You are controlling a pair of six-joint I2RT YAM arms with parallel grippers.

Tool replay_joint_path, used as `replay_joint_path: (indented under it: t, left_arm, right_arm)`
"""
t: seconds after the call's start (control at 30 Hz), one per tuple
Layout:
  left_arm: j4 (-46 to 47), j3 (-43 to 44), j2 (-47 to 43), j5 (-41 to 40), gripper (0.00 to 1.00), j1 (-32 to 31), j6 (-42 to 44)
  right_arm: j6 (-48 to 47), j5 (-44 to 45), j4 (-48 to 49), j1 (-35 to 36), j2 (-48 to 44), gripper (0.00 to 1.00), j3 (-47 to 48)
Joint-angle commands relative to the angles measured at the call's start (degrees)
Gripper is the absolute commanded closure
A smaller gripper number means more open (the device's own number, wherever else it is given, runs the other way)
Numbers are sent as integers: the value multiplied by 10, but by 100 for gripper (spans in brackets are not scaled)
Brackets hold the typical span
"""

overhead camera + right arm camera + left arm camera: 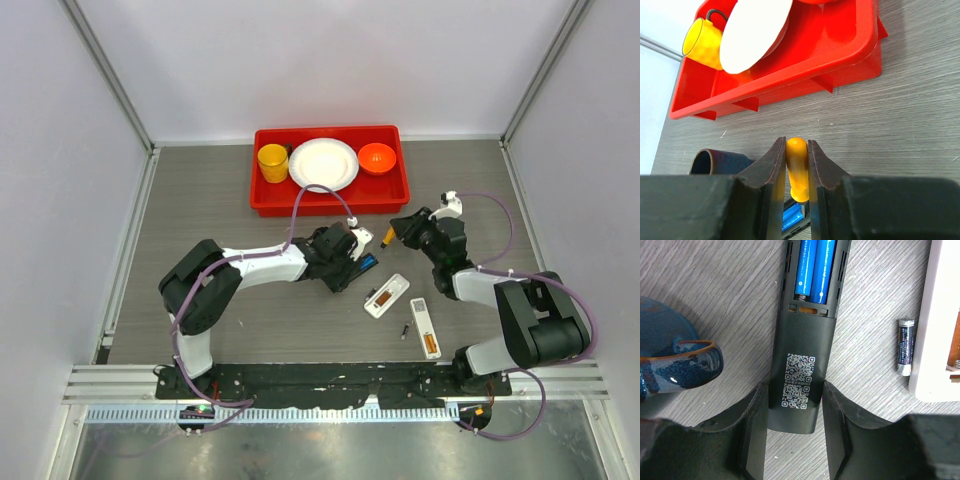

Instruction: Unload the batteries from the remote control

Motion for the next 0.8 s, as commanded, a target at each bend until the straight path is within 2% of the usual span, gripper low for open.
replay_joint_path:
  t: [0.0, 0.47, 0.77]
  left_arm:
    - [-45, -26, 62, 60, 76, -3, -11]
    - [-47, -23, 65, 66, 85, -3, -11]
    - [-49, -20, 71, 69, 100, -3, -11]
  right_arm:
    - [58, -107, 30, 13, 1, 99, -20]
    - [89, -149, 57, 14, -32, 99, -36]
    - [119, -174, 99, 14, -28, 99, -49]
